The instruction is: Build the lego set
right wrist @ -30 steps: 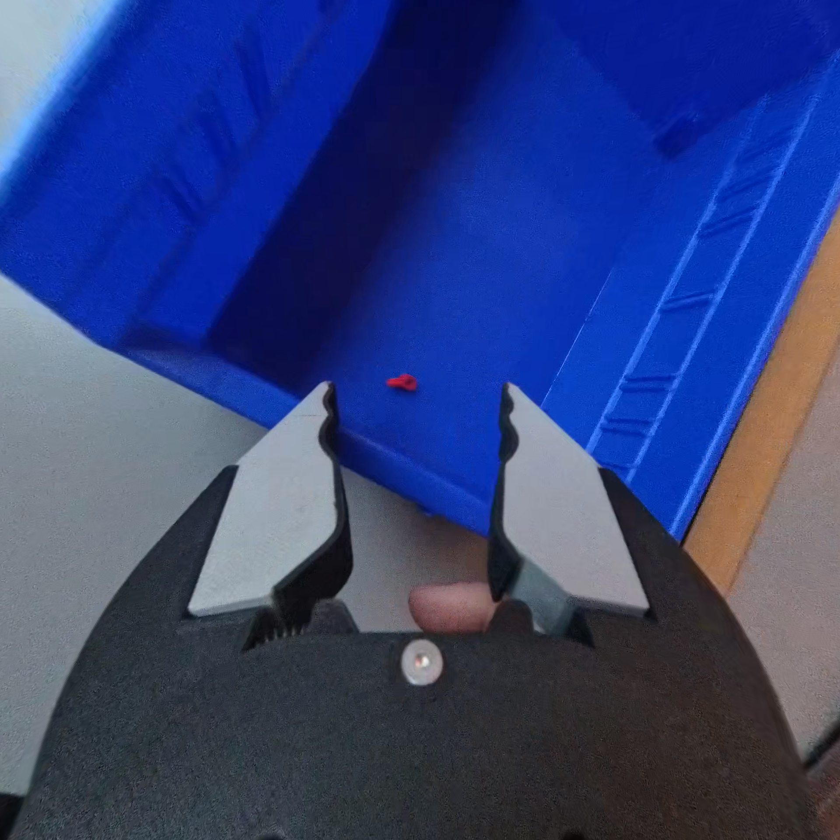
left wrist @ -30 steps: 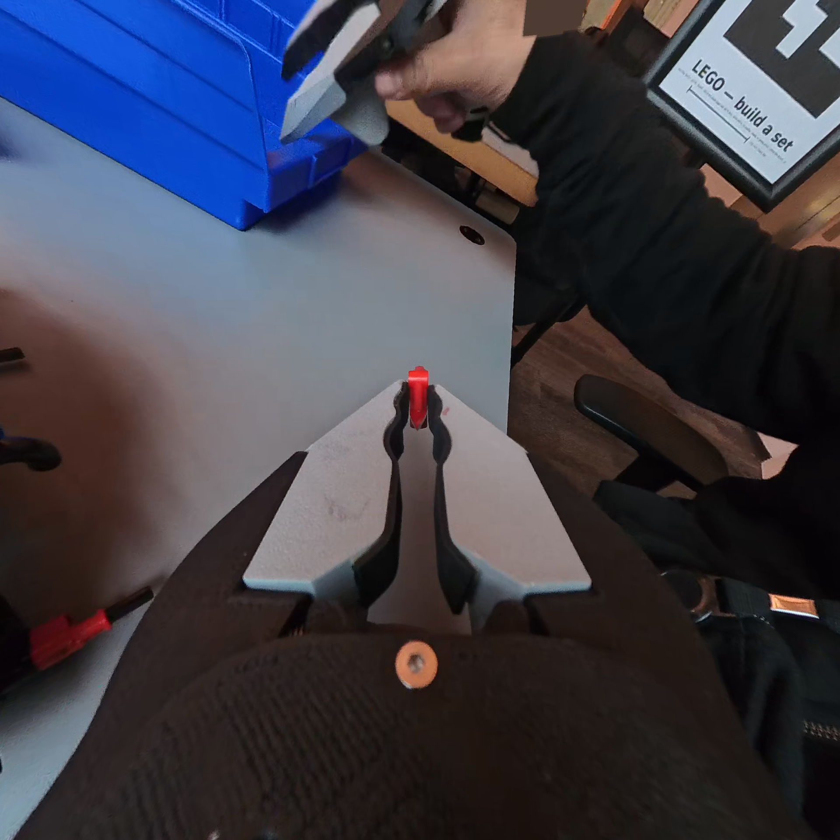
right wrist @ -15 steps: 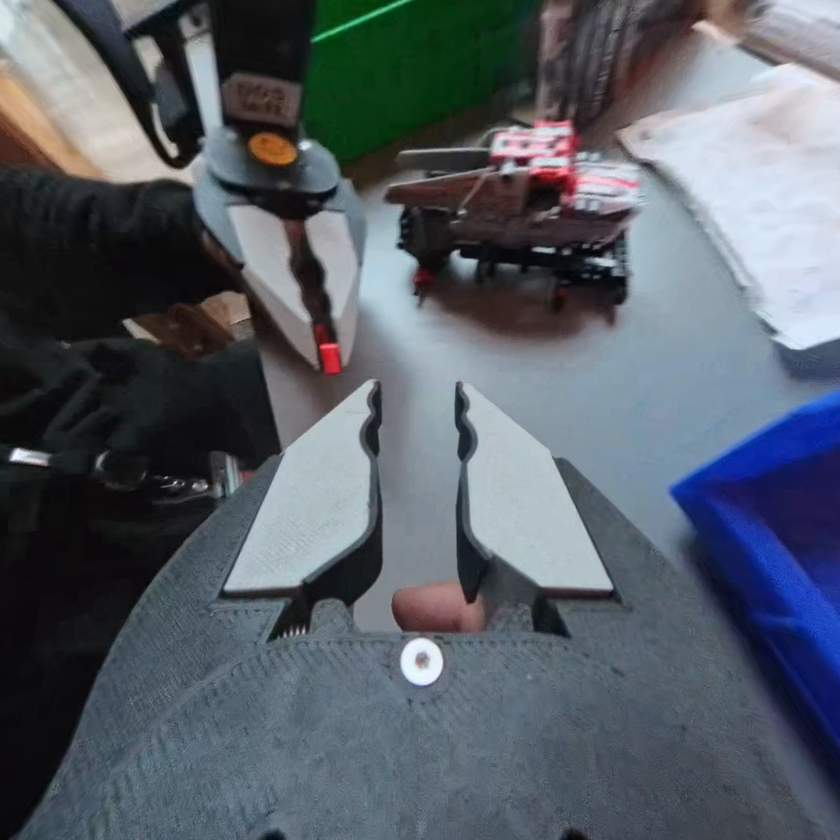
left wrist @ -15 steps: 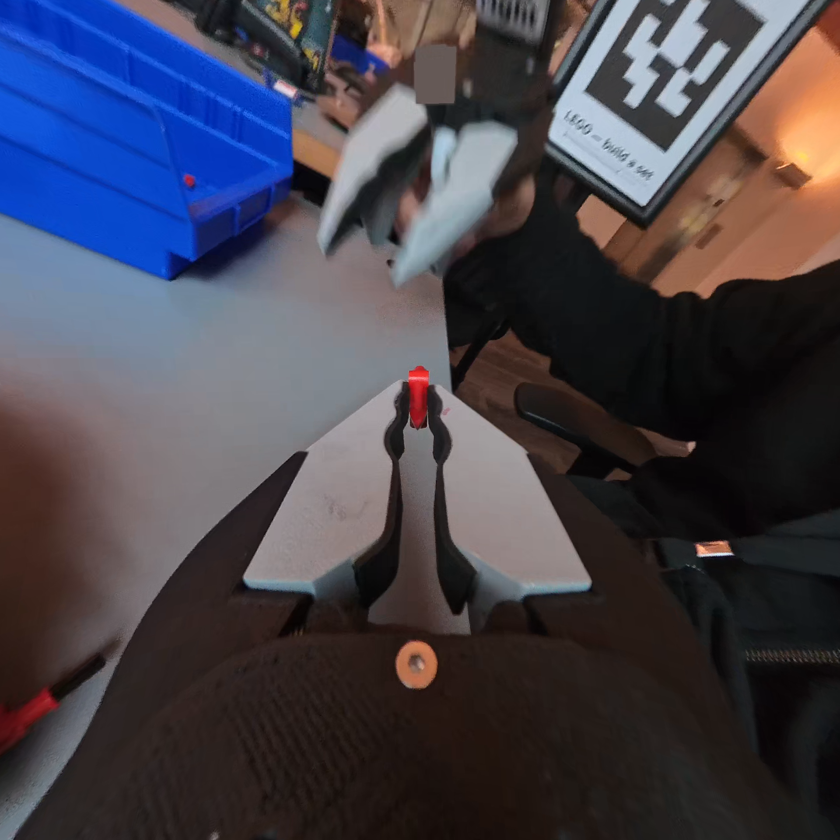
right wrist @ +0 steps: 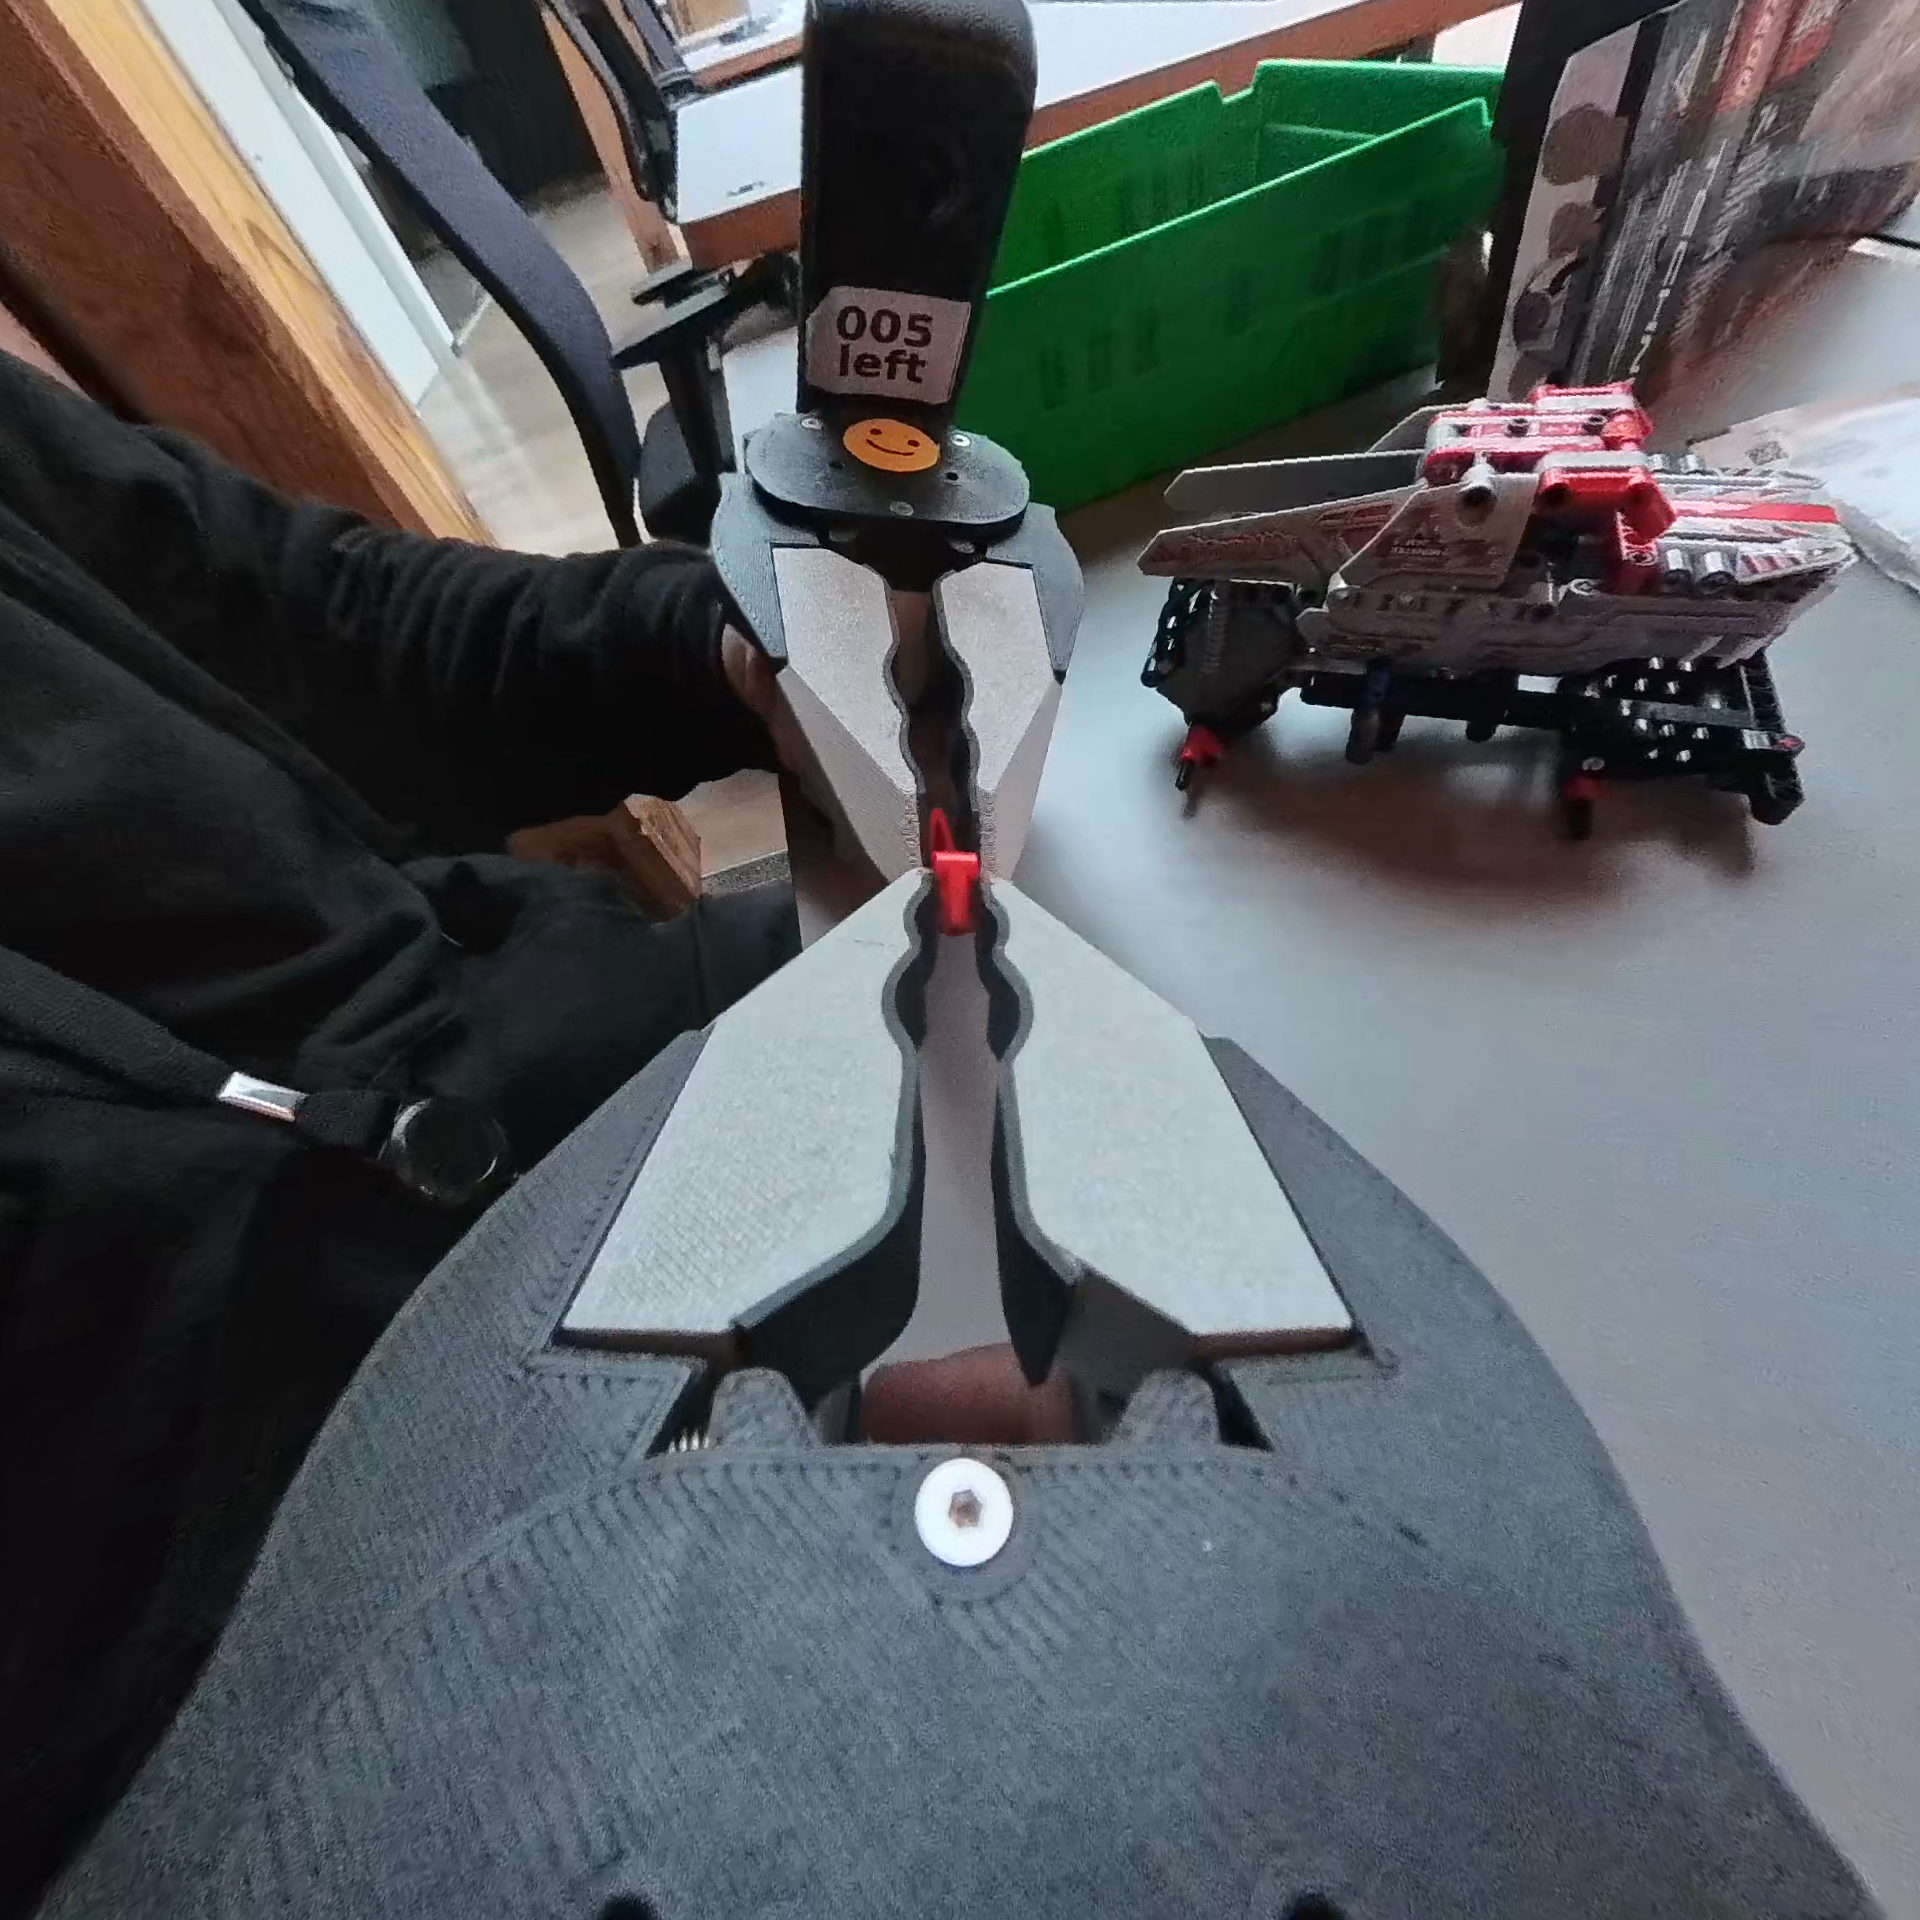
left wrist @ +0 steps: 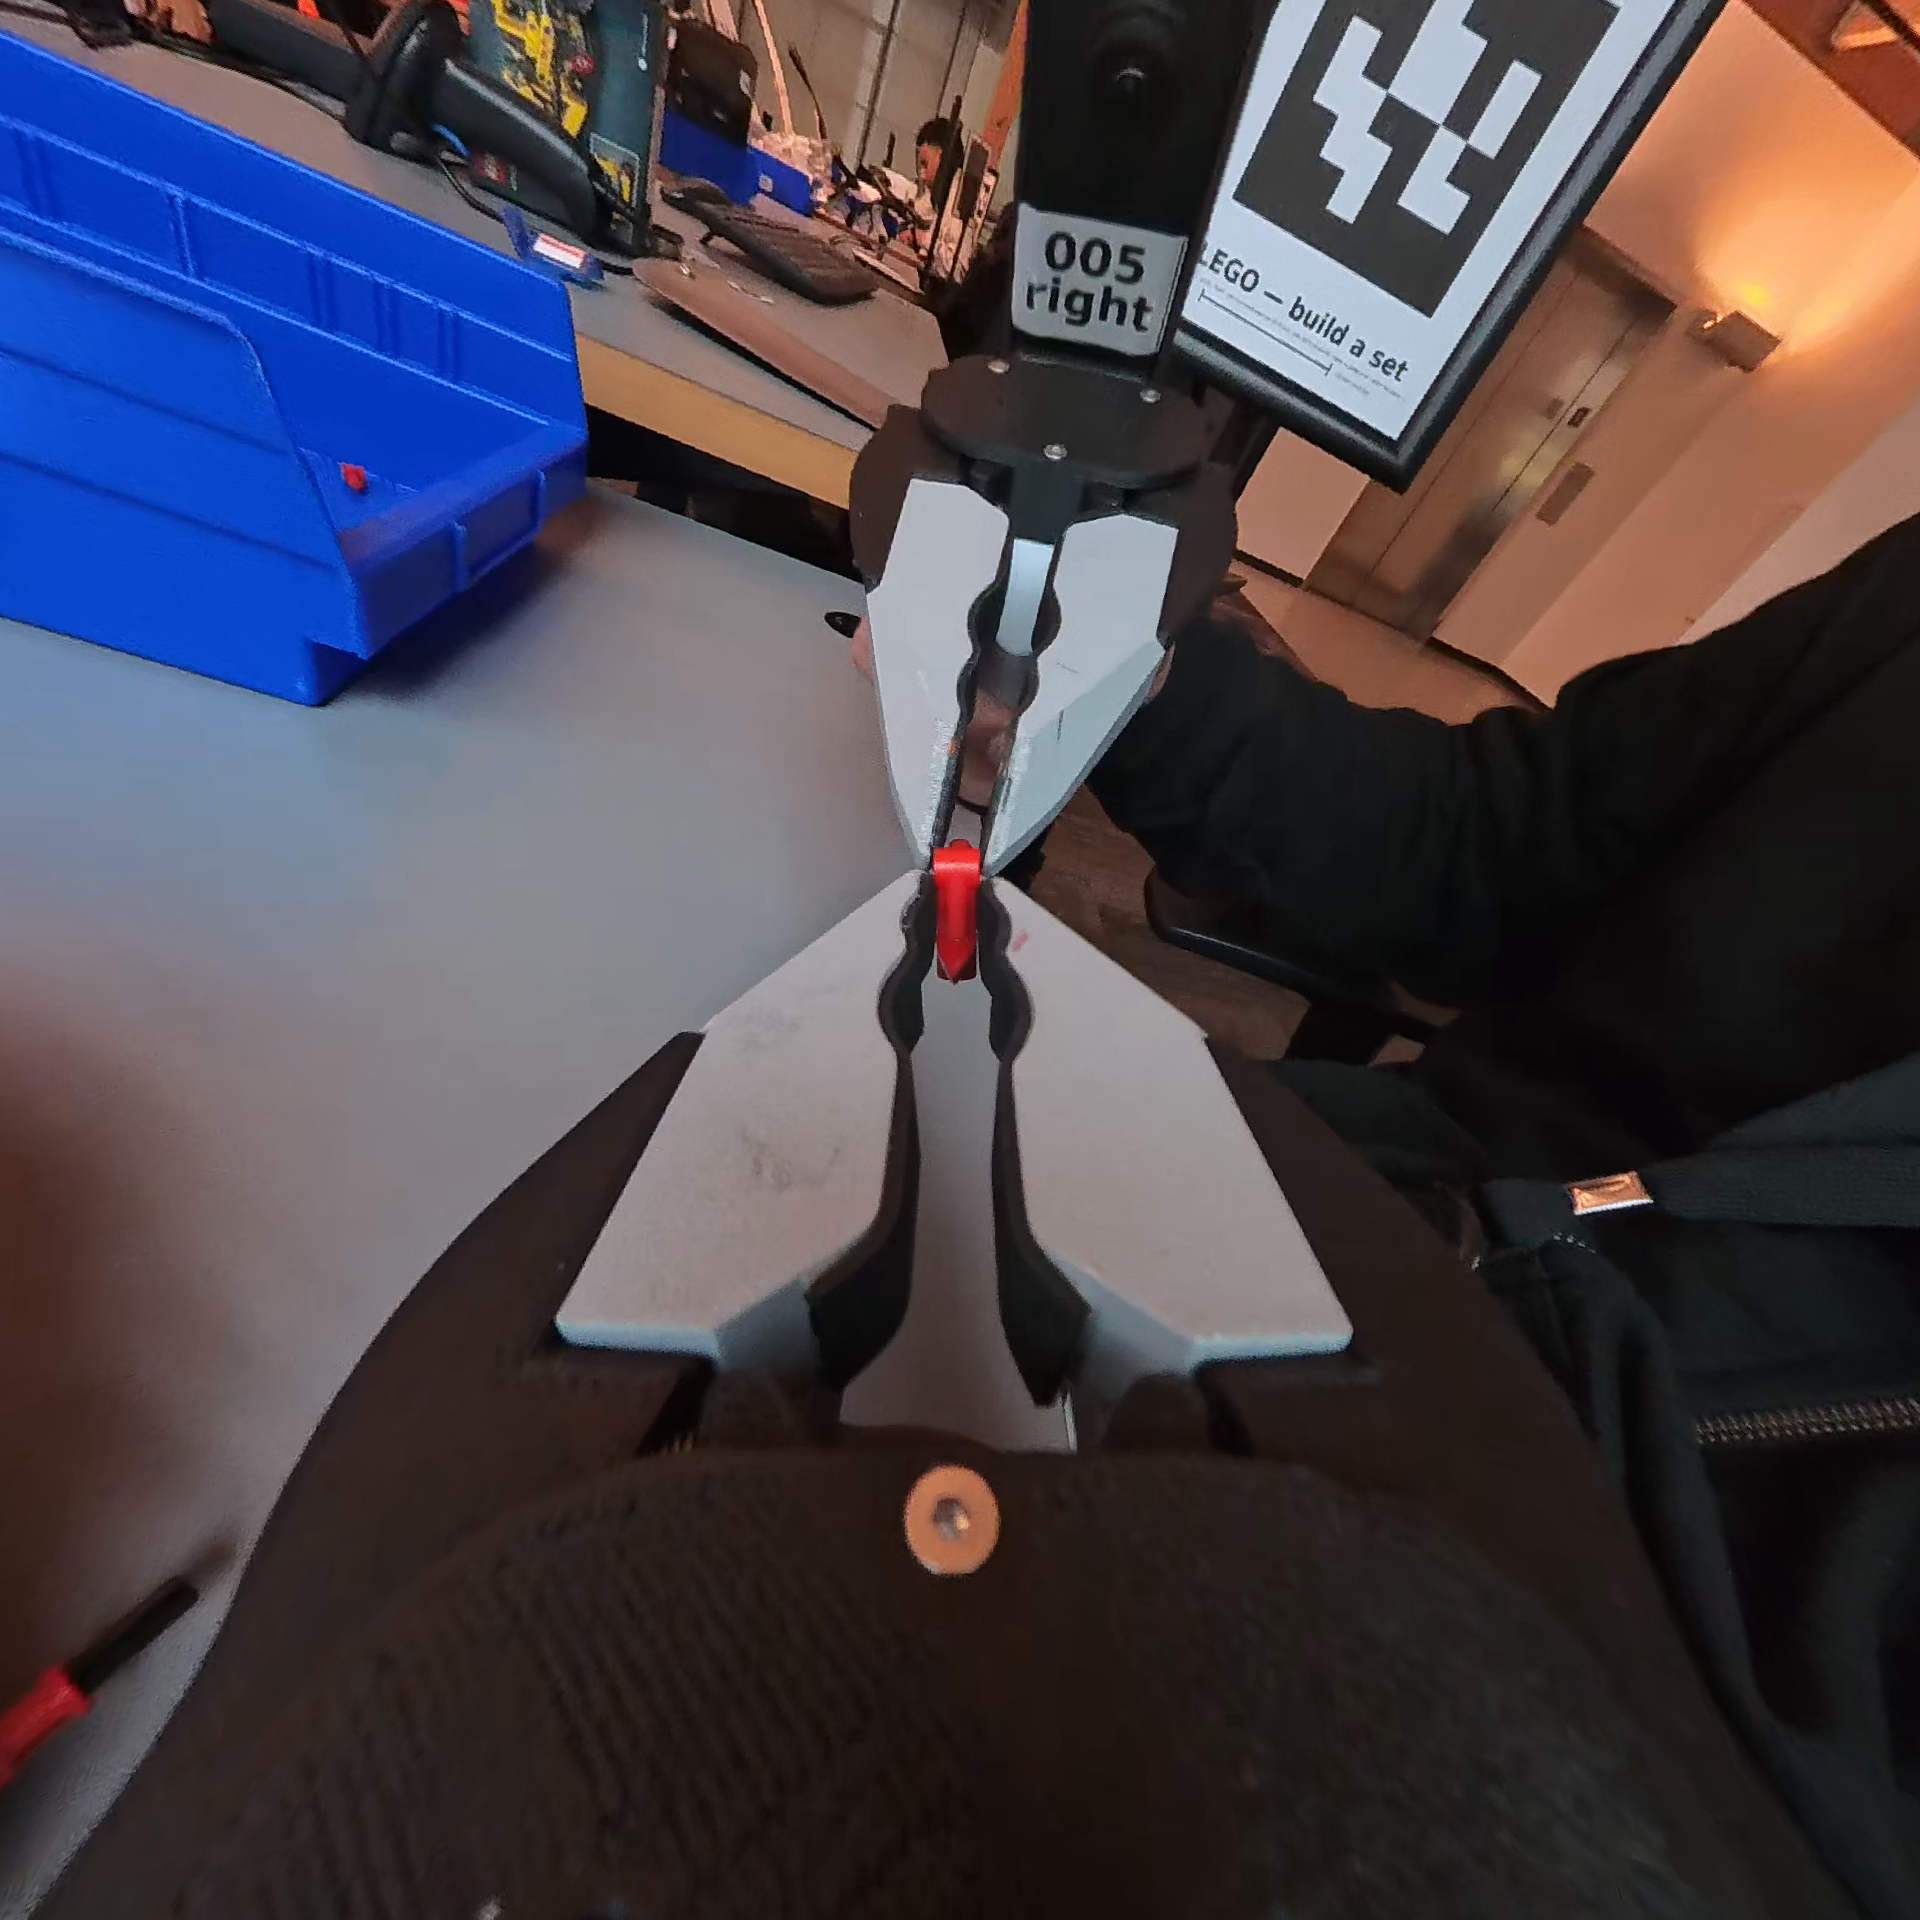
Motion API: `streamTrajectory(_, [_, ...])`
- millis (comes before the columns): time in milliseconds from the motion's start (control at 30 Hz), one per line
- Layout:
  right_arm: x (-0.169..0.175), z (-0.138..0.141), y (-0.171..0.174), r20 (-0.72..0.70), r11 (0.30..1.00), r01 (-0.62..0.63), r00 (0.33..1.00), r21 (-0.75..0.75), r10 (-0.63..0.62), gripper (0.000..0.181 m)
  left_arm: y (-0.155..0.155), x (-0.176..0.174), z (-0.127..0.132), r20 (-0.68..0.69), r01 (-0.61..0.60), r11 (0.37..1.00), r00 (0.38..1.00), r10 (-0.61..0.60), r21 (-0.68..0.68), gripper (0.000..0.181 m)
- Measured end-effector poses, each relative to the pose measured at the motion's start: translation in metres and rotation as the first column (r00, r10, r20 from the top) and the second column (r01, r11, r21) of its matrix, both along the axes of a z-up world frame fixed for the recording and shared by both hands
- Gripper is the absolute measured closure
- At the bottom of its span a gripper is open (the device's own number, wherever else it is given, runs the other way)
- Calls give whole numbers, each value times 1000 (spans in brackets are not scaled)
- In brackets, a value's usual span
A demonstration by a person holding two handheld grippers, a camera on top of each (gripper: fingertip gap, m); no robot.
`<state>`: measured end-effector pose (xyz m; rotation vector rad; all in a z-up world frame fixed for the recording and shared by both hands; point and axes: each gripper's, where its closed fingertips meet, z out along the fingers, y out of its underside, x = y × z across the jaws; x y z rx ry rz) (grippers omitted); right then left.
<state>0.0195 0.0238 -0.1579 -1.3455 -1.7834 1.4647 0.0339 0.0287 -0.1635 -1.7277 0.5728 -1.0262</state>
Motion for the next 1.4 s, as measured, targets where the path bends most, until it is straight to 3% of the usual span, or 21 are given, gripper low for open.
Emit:
streamTrajectory(167, [-6, 4, 13, -45, 994, 81, 995, -68, -84, 179, 9, -7, -4, 23, -56, 997, 998, 57, -61, 174])
streamTrajectory(433, [-8, 6, 18, -75, 976, 102, 990, -191, -118, 181, 10, -9, -9, -2, -70, 994, 998, 70, -87, 176])
streamTrajectory(600, [-10, 0, 16, -49, 975, 87, 994, -203, -99, 161, 11, -7, -6, 21, -65, 994, 998, 67, -84, 176])
streamTrajectory(667, [-9, -2, 13, -42, 974, 57, 997, -218, -68, 176, 11, -7, -5, 33, -65, 994, 997, 68, -85, 176])
streamTrajectory(933, [-12, 2, 17, -53, 951, 67, 995, -301, -87, 178, 17, -6, -1, 156, -79, 984, 982, 104, -160, 176])
streamTrajectory(1133, [-22, 17, 33, -100, 855, 180, 961, -487, -259, 176, 26, -16, 12, 379, -87, 961, 907, 185, -262, 176])
streamTrajectory(1167, [-19, 32, 51, -163, 807, 216, 920, -549, -357, 179, 21, -10, -3, 313, -55, 948, 936, 158, -313, 177])
streamTrajectory(1233, [7, 71, 106, -258, 697, 223, 819, -681, -513, 179, 13, 4, -5, 229, -46, 963, 967, 109, -266, 177])
streamTrajectory(1267, [16, 83, 119, -286, 718, 226, 807, -659, -517, 178, 13, 8, -4, 206, -48, 970, 974, 99, -238, 177])
streamTrajectory(1300, [16, 85, 118, -277, 770, 242, 835, -590, -475, 178, 13, 11, -2, 203, -42, 975, 975, 87, -216, 176])
streamTrajectory(1333, [13, 78, 113, -227, 817, 284, 868, -501, -441, 178, 12, 14, 0, 212, -24, 979, 975, 67, -203, 176])
streamTrajectory(1400, [10, 65, 124, -162, 853, 433, 857, -293, -490, 177, 14, 13, -1, 219, -31, 978, 973, 76, -205, 176])
